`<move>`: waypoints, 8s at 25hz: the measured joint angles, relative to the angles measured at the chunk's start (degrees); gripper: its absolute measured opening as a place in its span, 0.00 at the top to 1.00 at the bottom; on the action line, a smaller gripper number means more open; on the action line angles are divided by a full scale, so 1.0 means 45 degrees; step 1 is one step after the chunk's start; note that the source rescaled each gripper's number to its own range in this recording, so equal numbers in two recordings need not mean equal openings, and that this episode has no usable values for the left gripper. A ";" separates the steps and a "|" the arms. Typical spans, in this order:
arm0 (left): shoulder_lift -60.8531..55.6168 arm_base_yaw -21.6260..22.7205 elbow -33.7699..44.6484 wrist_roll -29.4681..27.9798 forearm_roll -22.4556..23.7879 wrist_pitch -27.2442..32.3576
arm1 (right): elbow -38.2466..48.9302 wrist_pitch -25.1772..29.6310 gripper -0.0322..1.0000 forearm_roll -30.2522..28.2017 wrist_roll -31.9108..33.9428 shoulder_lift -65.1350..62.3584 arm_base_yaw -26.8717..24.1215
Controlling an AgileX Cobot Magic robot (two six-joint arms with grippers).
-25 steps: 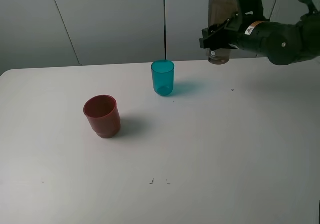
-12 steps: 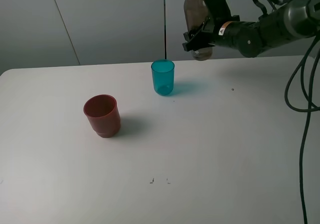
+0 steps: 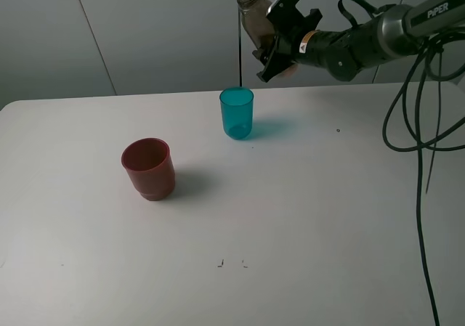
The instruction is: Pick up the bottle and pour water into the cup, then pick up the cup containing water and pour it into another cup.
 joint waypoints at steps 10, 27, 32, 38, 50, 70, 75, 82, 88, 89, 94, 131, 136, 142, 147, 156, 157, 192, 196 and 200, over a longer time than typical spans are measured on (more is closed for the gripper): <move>0.0000 0.0000 0.0000 0.0000 0.0025 0.0000 | -0.0049 -0.0201 0.95 -0.1137 -0.1691 0.0032 -0.0229; 0.0000 0.0000 0.0000 0.0000 0.0025 0.0000 | -0.0296 -0.1048 0.96 -0.1348 -0.2435 0.1547 -0.0551; 0.0000 0.0000 0.0000 0.0000 0.0025 0.0000 | -0.0448 -0.1262 0.96 -0.1348 -0.4121 0.1697 -0.0619; 0.0000 0.0000 0.0000 0.0000 0.0025 0.0000 | -0.0747 -0.1240 0.96 -0.1316 -0.4764 0.1873 -0.0822; 0.0000 0.0000 0.0000 0.0000 0.0025 0.0000 | -0.0813 -0.1338 0.96 -0.1242 -0.7667 0.1873 -0.0850; 0.0000 0.0000 0.0000 -0.0027 0.0025 0.0000 | -0.0813 -0.1967 0.96 0.0688 -1.0846 0.1873 -0.0850; 0.0000 0.0000 0.0000 -0.0051 0.0025 0.0000 | -0.0813 -0.2193 0.96 0.0646 -1.1299 0.1873 -0.0850; 0.0000 0.0000 0.0000 -0.0051 0.0025 0.0000 | -0.0813 -0.2193 0.96 0.0420 -1.1673 0.1873 -0.0850; 0.0000 0.0000 0.0000 -0.0027 0.0025 0.0000 | -0.0813 -0.2193 0.96 0.0285 -1.2141 0.1873 -0.0850; 0.0000 0.0000 0.0000 -0.0027 0.0025 0.0000 | -0.0813 -0.2193 0.96 0.0185 -1.2174 0.1873 -0.0850; 0.0000 0.0000 0.0000 -0.0027 0.0025 0.0000 | -0.0813 -0.2221 0.96 -0.0007 -1.2382 0.1873 -0.0850; 0.0000 0.0000 0.0000 -0.0027 0.0025 0.0000 | -0.0813 -0.2719 0.96 -0.0018 -1.4368 0.1873 -0.0850; 0.0000 0.0000 0.0000 -0.0027 0.0025 0.0000 | -0.0813 -0.2792 0.96 -0.0018 -1.4853 0.1873 -0.0850; 0.0000 0.0000 0.0000 -0.0027 0.0025 0.0000 | -0.0813 -0.2853 0.96 -0.0018 -1.5051 0.1873 -0.0850; 0.0000 0.0000 0.0000 -0.0027 0.0025 0.0000 | -0.0813 -0.3003 0.96 -0.0018 -1.5301 0.1873 -0.0850; 0.0000 0.0000 0.0000 -0.0027 0.0025 0.0000 | -0.0813 -0.3176 0.96 -0.0018 -1.5869 0.1873 -0.0850; 0.0000 0.0000 0.0000 -0.0027 0.0025 0.0000 | -0.0813 -0.3176 0.96 -0.0018 -1.5912 0.1873 -0.0850; 0.0000 0.0000 0.0000 -0.0027 0.0025 0.0000 | -0.0820 -0.3181 0.96 -0.0039 -1.3374 0.1873 -0.0850; 0.0000 0.0000 0.0000 -0.0027 0.0025 0.0000 | -0.0764 -0.2969 0.96 -0.0259 -1.2683 0.1873 -0.0850; 0.0000 0.0000 0.0000 -0.0027 0.0025 0.0000 | -0.0431 -0.2768 0.96 -0.0391 -1.1395 0.1683 -0.0850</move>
